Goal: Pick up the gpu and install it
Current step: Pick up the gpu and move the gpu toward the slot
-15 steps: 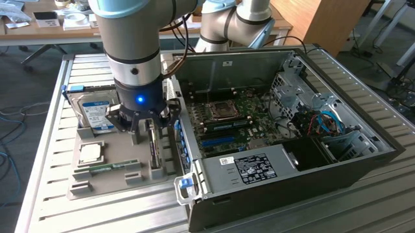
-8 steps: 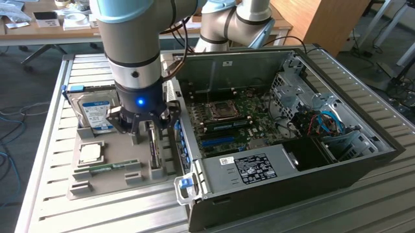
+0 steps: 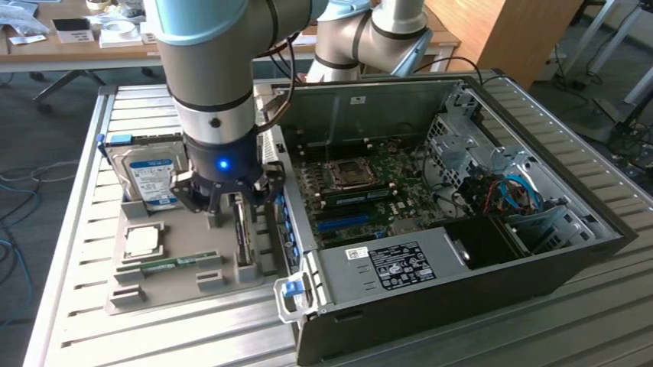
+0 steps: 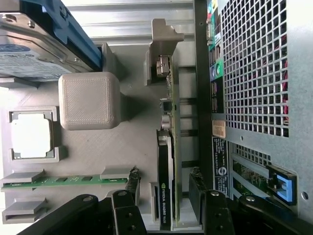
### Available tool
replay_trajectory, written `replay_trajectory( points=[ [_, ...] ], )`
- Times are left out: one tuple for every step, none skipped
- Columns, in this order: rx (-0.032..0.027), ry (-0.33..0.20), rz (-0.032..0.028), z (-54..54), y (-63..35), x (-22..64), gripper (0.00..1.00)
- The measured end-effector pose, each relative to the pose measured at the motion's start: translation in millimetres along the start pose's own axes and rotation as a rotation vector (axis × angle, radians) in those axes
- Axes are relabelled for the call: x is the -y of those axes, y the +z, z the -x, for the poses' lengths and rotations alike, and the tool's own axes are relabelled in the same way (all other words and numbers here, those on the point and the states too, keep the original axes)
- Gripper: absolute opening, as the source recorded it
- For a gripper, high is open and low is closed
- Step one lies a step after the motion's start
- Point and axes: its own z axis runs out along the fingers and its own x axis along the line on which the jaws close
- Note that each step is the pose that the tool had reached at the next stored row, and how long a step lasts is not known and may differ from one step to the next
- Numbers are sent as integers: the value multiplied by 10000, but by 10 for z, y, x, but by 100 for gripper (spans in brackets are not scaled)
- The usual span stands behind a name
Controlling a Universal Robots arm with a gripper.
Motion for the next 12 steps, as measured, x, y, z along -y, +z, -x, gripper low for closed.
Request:
replay_trajectory(
  points=[
    [-3,1,-2,-1,16,-1,53],
    [-8,3,-5,-4,33,-2,53],
    [-9,6,-5,-7,50,-3,53],
    [-8,6,-5,-10,70,-3,53],
    [-8,5,-6,-11,87,-3,53],
    [-4,5,-3,-11,107,-2,53],
    [1,1,1,-9,127,-1,53],
    [7,1,6,-8,148,-1,53],
    [5,0,4,-8,164,0,53],
    [3,0,3,-9,170,1,53],
    [0,-1,1,-9,170,2,53],
    [-3,0,0,-10,170,2,53]
  ],
)
